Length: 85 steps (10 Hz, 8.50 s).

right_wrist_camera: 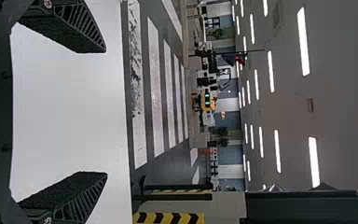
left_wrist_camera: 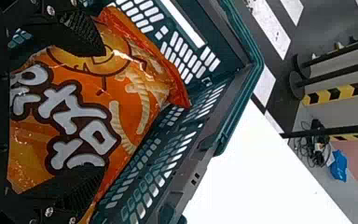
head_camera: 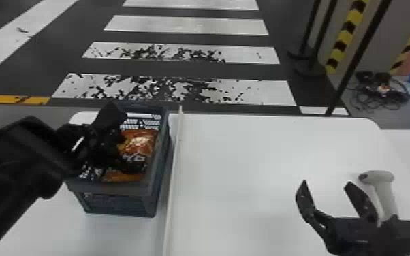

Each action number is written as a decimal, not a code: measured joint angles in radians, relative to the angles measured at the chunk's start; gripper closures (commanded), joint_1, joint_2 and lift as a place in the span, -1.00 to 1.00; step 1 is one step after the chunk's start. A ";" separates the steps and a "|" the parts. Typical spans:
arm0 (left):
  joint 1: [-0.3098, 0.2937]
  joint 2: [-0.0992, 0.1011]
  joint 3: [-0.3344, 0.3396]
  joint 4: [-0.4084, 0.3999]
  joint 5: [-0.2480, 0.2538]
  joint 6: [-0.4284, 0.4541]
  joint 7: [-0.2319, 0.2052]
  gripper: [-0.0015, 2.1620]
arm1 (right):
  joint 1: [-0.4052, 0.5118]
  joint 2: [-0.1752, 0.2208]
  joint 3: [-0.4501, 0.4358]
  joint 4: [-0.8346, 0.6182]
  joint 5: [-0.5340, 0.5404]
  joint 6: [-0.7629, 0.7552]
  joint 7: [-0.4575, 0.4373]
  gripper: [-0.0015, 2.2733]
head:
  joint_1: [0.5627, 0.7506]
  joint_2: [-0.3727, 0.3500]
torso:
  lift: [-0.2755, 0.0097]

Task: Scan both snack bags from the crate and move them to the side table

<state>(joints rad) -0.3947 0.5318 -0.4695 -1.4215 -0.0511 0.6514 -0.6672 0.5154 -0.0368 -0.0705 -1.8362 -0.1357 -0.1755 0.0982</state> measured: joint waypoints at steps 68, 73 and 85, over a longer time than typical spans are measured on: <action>0.381 -0.479 -0.192 -0.198 -0.065 -0.247 0.346 -0.97 | 0.046 0.020 -0.117 -0.042 -0.084 0.025 -0.015 -0.93 | 0.41 -0.94 | 0.24; 0.486 -0.396 -0.054 -0.452 0.007 -0.283 0.369 -0.97 | 0.055 0.020 -0.116 -0.053 -0.084 0.027 -0.014 -0.95 | 0.41 -0.94 | 0.24; 0.868 -0.256 0.540 -0.672 0.361 -0.569 0.449 -0.92 | 0.086 0.020 -0.213 -0.411 -0.275 0.963 0.175 -0.94 | 0.41 -0.04 | 0.24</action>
<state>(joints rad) 0.4735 0.2762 0.0701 -2.0931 0.3104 0.0824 -0.2182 0.6010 -0.0169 -0.2831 -2.2474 -0.4106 0.7873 0.2729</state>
